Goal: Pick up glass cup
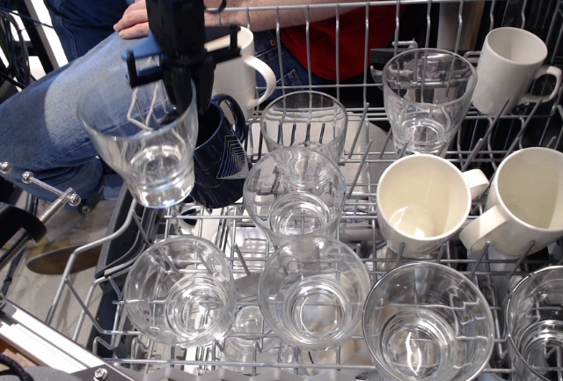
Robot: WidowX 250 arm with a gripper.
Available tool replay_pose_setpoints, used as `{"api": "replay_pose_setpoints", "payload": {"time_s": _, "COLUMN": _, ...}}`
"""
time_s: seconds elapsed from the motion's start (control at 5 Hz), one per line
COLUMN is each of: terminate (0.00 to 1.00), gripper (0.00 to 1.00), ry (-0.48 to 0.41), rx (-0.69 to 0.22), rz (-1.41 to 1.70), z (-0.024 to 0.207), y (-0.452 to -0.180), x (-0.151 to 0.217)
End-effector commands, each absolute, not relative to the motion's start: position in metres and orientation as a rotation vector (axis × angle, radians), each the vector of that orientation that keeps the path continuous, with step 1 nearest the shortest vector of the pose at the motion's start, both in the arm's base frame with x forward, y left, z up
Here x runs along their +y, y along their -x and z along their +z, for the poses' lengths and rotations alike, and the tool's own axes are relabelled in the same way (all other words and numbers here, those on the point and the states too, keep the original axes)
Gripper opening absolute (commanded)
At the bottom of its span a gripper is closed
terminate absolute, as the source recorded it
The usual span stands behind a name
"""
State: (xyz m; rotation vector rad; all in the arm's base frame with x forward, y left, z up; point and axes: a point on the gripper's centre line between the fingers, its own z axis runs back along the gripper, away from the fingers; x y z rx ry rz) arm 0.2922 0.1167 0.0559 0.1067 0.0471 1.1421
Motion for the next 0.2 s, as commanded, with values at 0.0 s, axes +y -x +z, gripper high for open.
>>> {"api": "replay_pose_setpoints", "payload": {"time_s": 0.0, "terminate": 1.00, "gripper": 0.00, "ry": -0.130, "rx": -0.011, "rz": 1.129, "z": 0.1097, "y": -0.3001, "x": 0.1190}}
